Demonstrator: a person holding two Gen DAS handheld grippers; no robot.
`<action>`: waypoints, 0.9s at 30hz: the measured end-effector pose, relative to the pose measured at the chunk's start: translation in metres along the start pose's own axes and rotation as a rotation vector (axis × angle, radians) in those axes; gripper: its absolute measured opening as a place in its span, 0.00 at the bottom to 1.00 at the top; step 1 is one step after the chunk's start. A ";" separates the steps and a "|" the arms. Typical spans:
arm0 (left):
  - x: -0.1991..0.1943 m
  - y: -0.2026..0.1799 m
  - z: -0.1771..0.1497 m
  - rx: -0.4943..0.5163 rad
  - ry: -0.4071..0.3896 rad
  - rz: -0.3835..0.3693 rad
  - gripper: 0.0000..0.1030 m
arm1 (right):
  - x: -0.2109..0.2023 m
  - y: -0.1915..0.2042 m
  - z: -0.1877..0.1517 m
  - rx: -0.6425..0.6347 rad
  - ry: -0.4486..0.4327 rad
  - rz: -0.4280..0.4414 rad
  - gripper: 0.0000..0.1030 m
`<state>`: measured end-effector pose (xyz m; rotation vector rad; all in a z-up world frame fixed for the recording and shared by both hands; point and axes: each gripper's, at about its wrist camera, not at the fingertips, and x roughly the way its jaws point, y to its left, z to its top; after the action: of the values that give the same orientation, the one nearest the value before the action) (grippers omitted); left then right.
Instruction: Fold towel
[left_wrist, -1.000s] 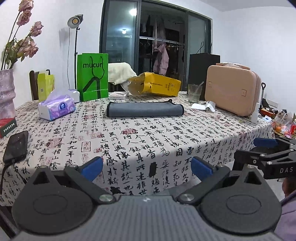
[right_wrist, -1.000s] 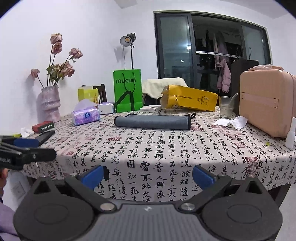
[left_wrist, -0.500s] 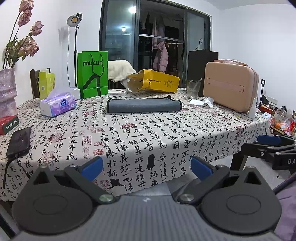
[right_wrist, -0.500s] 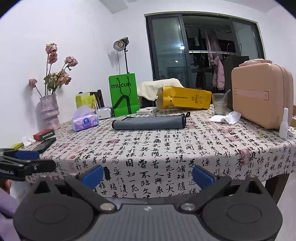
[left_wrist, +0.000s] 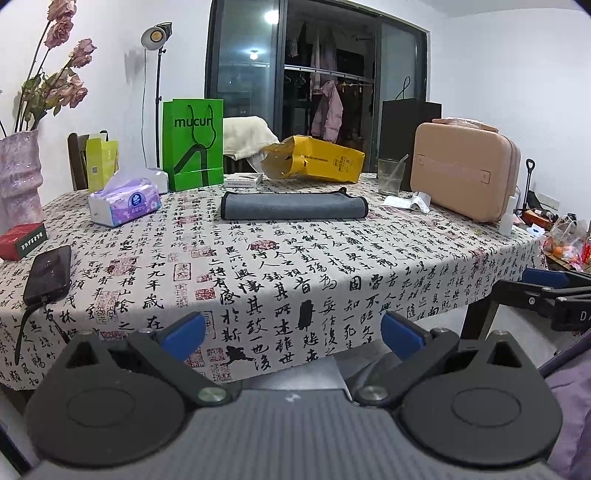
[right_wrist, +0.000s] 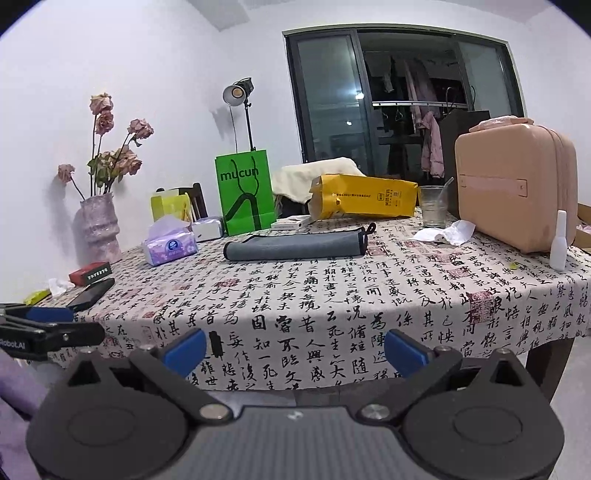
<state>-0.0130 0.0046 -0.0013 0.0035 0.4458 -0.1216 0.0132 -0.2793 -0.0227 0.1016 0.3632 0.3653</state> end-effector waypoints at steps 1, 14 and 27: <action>0.000 0.000 0.000 0.001 0.000 0.000 1.00 | 0.000 0.000 0.000 0.001 0.000 -0.002 1.00; 0.000 -0.001 0.000 0.002 0.000 -0.001 1.00 | 0.004 0.000 -0.001 0.005 0.010 0.005 1.00; 0.001 -0.002 -0.001 0.003 0.002 -0.003 1.00 | 0.004 -0.001 -0.001 0.009 0.006 0.000 1.00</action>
<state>-0.0126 0.0025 -0.0022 0.0062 0.4481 -0.1251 0.0162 -0.2789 -0.0254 0.1089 0.3709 0.3642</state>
